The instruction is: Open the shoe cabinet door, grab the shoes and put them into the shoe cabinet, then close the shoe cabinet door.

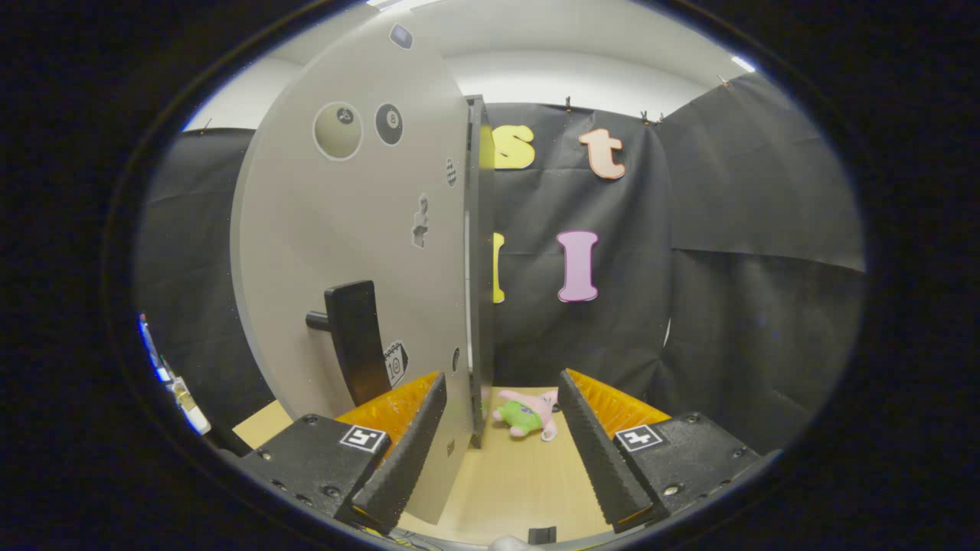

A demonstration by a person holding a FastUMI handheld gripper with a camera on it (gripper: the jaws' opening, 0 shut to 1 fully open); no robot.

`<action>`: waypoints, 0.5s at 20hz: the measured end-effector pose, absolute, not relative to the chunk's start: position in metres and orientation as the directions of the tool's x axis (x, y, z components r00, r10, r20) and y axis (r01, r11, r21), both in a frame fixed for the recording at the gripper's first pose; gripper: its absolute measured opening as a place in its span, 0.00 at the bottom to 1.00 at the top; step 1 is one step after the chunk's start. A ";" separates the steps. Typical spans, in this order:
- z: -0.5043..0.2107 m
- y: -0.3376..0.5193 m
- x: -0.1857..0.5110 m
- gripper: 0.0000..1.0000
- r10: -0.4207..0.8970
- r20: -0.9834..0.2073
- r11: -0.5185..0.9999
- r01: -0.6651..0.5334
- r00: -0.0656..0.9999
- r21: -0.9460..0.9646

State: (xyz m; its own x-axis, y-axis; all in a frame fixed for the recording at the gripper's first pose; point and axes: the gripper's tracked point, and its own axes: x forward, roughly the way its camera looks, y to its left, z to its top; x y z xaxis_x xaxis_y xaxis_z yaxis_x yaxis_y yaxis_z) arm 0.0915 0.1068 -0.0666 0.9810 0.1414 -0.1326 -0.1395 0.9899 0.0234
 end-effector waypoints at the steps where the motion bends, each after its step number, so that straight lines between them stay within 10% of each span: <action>1: -0.065 0.117 0.091 0.94 0.148 -0.131 0.989 -0.147 0.980 0.017; 10: -0.061 0.212 0.103 0.94 0.155 -0.118 0.988 -0.153 0.981 0.026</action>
